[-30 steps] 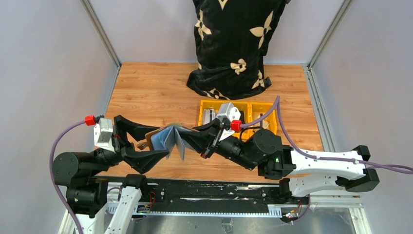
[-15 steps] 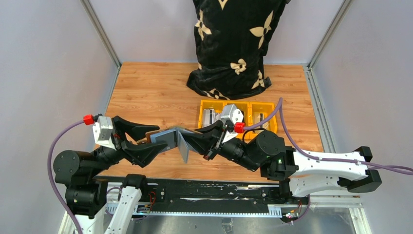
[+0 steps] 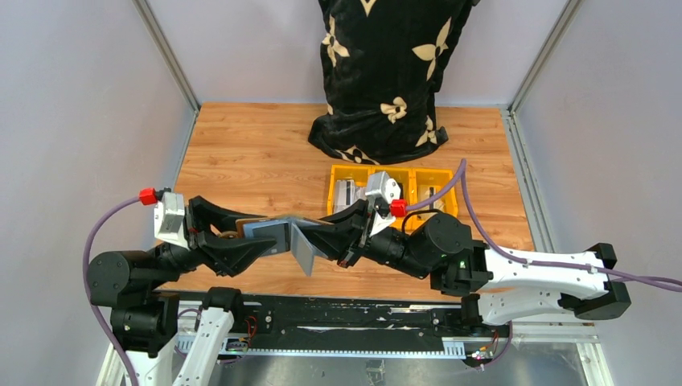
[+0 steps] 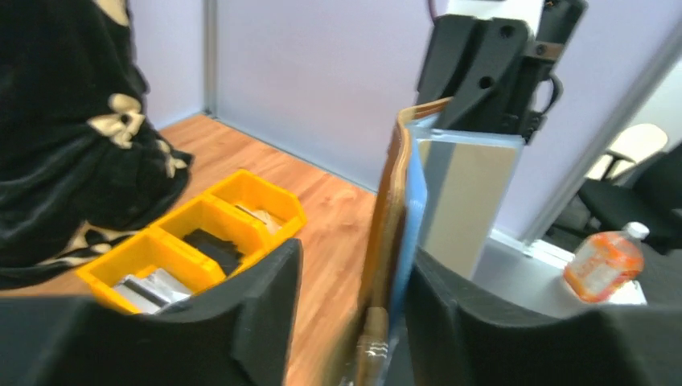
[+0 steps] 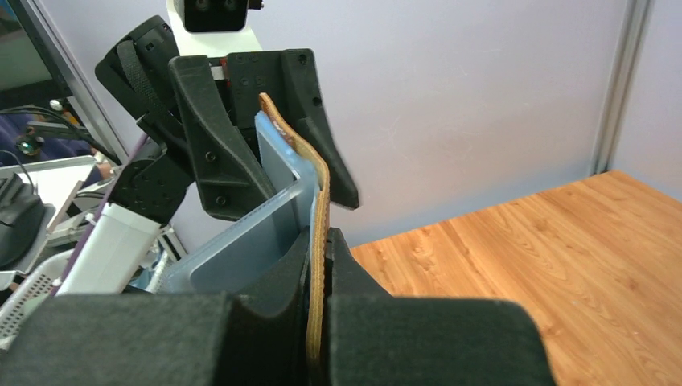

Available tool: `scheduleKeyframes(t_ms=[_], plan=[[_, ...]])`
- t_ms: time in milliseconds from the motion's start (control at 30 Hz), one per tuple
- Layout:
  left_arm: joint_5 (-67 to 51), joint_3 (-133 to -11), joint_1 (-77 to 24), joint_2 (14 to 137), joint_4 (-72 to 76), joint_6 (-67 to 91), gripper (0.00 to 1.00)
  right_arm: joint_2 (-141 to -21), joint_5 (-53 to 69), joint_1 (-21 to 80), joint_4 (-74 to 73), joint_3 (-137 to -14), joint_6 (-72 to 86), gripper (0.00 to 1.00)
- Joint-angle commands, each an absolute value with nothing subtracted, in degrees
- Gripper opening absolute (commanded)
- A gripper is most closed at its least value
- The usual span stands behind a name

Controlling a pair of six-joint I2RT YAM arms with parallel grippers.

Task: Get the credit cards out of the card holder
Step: Remove the credit card from the card holder.

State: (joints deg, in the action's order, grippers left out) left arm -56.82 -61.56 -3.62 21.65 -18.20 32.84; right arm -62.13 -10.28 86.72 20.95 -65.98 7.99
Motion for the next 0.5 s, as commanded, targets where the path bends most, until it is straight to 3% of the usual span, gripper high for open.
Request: scheduleKeyframes(t_ms=[0,100,167,333,467], plan=[[-63.24,-60.78,-3.60,23.85,-11.10,39.48,0.46,-61.73,-4.64,84.52,22.80,-66.40,13.30,0.00],[-63.21,-62.18,-3.60,25.23,-15.29,36.17,0.22,-60.56,-5.03,82.33,21.63,-64.89,16.63,0.03],[-62.49,-63.28,-3.60,26.08,-19.36,32.75,0.12,-59.10,-3.80,79.51,21.74,-62.20,20.29,0.09],[-58.14,-64.86,-3.60,27.46,-27.56,23.47,0.03,-57.03,8.17,69.21,20.79,-57.76,29.35,0.55],[-57.54,-63.80,-3.60,27.81,-29.02,21.83,0.02,-57.92,23.81,59.82,18.17,-58.16,33.84,0.73]])
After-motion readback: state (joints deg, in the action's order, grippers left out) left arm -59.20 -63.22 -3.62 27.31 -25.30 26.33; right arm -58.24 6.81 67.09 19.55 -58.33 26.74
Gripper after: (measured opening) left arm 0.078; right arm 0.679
